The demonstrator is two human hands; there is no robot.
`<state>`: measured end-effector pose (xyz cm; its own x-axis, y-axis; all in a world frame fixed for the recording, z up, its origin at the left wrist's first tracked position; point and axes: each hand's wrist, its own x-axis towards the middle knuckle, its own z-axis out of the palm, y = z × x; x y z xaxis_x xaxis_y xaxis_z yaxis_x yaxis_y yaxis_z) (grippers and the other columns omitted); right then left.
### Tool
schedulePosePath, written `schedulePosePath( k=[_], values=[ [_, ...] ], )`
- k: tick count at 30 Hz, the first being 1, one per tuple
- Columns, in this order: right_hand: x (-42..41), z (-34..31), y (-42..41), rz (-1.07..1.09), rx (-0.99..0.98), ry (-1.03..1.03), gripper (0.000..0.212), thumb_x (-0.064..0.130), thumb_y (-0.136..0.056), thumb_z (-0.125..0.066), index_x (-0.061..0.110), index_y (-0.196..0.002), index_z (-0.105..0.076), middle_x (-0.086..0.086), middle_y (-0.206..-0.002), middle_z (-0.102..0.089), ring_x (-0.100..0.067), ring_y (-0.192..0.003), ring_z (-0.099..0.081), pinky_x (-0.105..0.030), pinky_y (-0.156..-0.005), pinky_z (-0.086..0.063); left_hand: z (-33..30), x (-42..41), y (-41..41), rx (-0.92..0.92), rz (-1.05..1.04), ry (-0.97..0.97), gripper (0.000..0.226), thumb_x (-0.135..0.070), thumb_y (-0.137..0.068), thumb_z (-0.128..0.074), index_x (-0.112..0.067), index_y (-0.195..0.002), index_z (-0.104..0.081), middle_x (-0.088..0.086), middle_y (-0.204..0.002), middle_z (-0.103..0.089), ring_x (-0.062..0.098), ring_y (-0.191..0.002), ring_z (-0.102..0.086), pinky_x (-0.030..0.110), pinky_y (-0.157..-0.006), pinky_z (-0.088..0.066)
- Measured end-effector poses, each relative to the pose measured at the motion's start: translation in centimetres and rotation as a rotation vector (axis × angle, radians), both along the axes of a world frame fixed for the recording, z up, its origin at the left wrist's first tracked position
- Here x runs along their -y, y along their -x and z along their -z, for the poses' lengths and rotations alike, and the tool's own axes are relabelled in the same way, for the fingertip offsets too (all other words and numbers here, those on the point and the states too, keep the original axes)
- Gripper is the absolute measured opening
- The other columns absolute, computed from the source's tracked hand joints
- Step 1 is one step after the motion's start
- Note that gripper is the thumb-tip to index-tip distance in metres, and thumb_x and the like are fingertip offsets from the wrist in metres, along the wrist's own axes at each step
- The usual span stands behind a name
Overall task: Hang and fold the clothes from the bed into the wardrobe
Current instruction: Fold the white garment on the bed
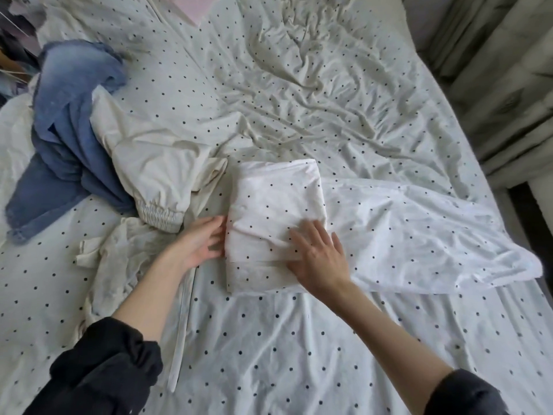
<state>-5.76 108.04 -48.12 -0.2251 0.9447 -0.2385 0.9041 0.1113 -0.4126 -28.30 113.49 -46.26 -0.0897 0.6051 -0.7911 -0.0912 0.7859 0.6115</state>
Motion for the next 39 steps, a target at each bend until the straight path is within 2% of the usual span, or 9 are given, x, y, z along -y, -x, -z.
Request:
schedulePosePath(
  k=[2,4,7,13,18,22,26,34,39],
  values=[
    [0.5,0.1,-0.6,-0.008,0.02,0.0,0.053,0.022,-0.082,-0.059,0.023,-0.133,-0.042,-0.001,-0.148,-0.024,-0.023,-0.143,-0.01,-0.051,-0.112,-0.019,-0.3,0.0,0.7,0.049,0.061,0.026,0.011,-0.013,-0.091,-0.057,-0.014,-0.101,-0.063,0.005,-0.091,-0.068,0.018,-0.082,-0.061,0.035,-0.069,-0.051],
    [0.7,-0.4,-0.7,-0.002,0.011,-0.026,0.05,0.018,-0.079,-0.061,0.021,-0.127,-0.046,-0.004,-0.144,-0.03,-0.024,-0.14,-0.015,-0.052,-0.108,-0.024,-0.6,-0.2,0.9,0.074,0.102,0.059,0.041,-0.008,-0.077,-0.068,-0.01,-0.118,-0.06,0.007,-0.098,-0.07,0.019,-0.086,-0.064,0.032,-0.062,-0.055],
    [1.2,-0.6,-0.3,-0.009,-0.009,-0.048,0.055,0.014,-0.087,-0.058,0.017,-0.14,-0.042,-0.01,-0.155,-0.023,-0.029,-0.146,-0.011,-0.048,-0.118,-0.011,-1.0,-0.5,0.4,0.055,0.142,0.028,0.058,0.005,-0.074,-0.067,-0.006,-0.129,-0.051,0.008,-0.103,-0.069,0.018,-0.089,-0.065,0.025,-0.055,-0.055],
    [1.7,-2.9,-0.4,0.152,-0.211,0.103,0.042,0.019,-0.099,-0.04,0.023,-0.14,-0.041,0.001,-0.151,-0.032,-0.023,-0.13,-0.042,-0.032,-0.095,-0.037,-3.0,-0.5,-0.7,0.073,0.122,-0.055,0.071,0.01,-0.08,-0.062,-0.01,-0.143,-0.035,0.007,-0.106,-0.064,0.02,-0.094,-0.062,0.03,-0.065,-0.056],
    [1.2,-4.8,-2.9,0.457,-0.632,0.313,0.037,0.025,-0.101,-0.041,0.013,-0.134,-0.052,-0.003,-0.139,-0.052,-0.018,-0.128,-0.047,-0.02,-0.1,-0.033,-7.4,-0.8,-4.6,0.145,0.144,-0.155,0.063,0.011,-0.082,-0.057,-0.013,-0.139,-0.042,0.009,-0.106,-0.066,0.02,-0.084,-0.063,0.023,-0.05,-0.054],
    [0.9,-5.9,-8.1,0.705,-1.02,0.463,0.043,0.038,-0.1,-0.038,0.009,-0.128,-0.054,-0.01,-0.134,-0.054,-0.025,-0.119,-0.054,-0.039,-0.104,-0.04,-10.2,-1.2,-11.5,0.152,0.249,-0.196,0.063,0.012,-0.082,-0.057,-0.014,-0.137,-0.042,0.014,-0.106,-0.065,0.021,-0.077,-0.064,0.025,-0.05,-0.054],
    [0.7,-5.9,-14.1,0.822,-1.206,0.513,0.048,0.042,-0.101,-0.031,0.014,-0.137,-0.046,-0.006,-0.133,-0.053,-0.024,-0.113,-0.056,-0.039,-0.093,-0.047,-9.8,-1.1,-19.6,0.087,0.364,-0.192,0.062,0.014,-0.082,-0.057,-0.014,-0.136,-0.043,0.014,-0.1,-0.064,0.02,-0.072,-0.064,0.028,-0.052,-0.057],
    [0.7,-3.9,-24.4,0.851,-1.18,0.587,0.035,0.04,-0.098,-0.042,0.021,-0.126,-0.052,0.0,-0.123,-0.057,-0.023,-0.107,-0.06,-0.044,-0.093,-0.051,-4.1,0.2,-33.2,-0.04,0.544,-0.1,0.044,0.012,-0.087,-0.047,-0.024,-0.111,-0.055,0.009,-0.094,-0.061,0.023,-0.08,-0.063,0.035,-0.074,-0.057],
    [0.0,-1.4,-23.2,0.551,-0.498,0.063,0.032,0.019,-0.096,-0.049,0.011,-0.126,-0.059,-0.006,-0.134,-0.053,-0.024,-0.12,-0.052,-0.033,-0.101,-0.041,-3.1,0.2,-30.0,-0.107,0.201,-0.227,0.026,0.001,-0.094,-0.047,-0.003,-0.118,-0.057,0.01,-0.092,-0.064,0.022,-0.076,-0.064,0.024,-0.063,-0.057]
  ],
)
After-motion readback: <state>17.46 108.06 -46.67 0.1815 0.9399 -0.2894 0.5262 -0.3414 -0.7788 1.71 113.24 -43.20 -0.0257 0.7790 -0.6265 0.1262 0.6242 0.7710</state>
